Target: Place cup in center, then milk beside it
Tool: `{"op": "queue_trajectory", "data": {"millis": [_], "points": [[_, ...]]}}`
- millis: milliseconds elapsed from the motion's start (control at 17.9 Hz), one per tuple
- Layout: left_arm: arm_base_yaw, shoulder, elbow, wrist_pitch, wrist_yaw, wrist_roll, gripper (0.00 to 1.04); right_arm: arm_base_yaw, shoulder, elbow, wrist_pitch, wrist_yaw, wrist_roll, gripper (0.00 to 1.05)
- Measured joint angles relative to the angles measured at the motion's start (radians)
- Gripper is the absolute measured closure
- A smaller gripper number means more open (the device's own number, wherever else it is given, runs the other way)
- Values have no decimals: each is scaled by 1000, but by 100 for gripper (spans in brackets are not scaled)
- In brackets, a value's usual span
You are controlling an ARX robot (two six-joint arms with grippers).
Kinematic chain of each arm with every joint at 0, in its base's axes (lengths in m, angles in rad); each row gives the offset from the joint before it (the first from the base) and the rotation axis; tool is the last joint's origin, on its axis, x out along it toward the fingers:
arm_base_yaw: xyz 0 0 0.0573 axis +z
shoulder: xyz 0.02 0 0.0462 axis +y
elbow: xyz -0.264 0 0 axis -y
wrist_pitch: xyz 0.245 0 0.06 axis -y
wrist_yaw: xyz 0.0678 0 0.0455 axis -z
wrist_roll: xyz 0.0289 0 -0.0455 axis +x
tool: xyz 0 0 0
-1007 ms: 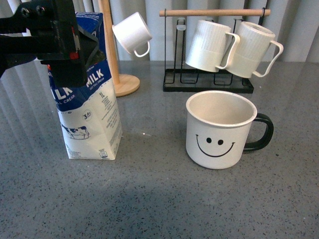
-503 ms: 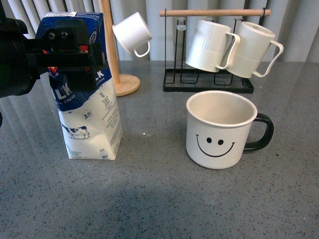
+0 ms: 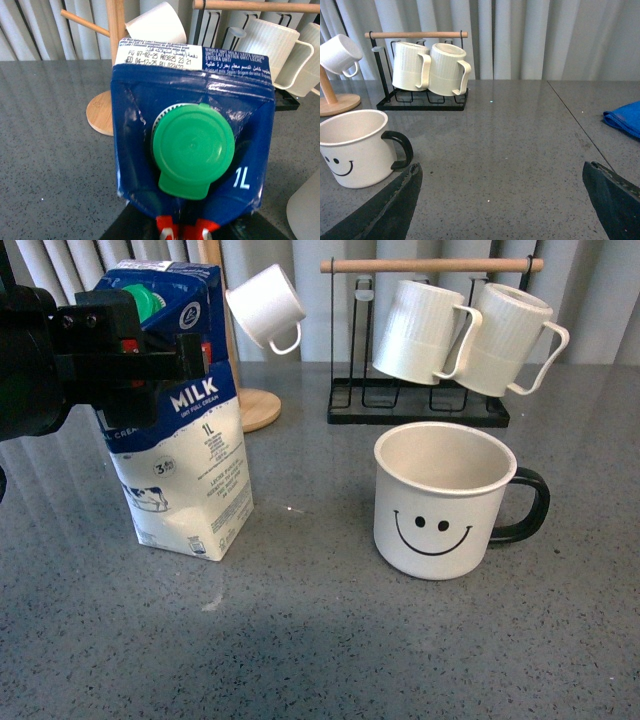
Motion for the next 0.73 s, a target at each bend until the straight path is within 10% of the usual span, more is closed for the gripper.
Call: {"op": "queue_trajectory", "data": {"millis": [168, 727], "points": [[-6, -4, -3, 0, -5, 0, 100, 0, 0, 0, 0, 0, 0, 7], [-267, 40, 19, 125, -303, -72, 102, 0, 0, 0, 0, 0, 0, 7]]}}
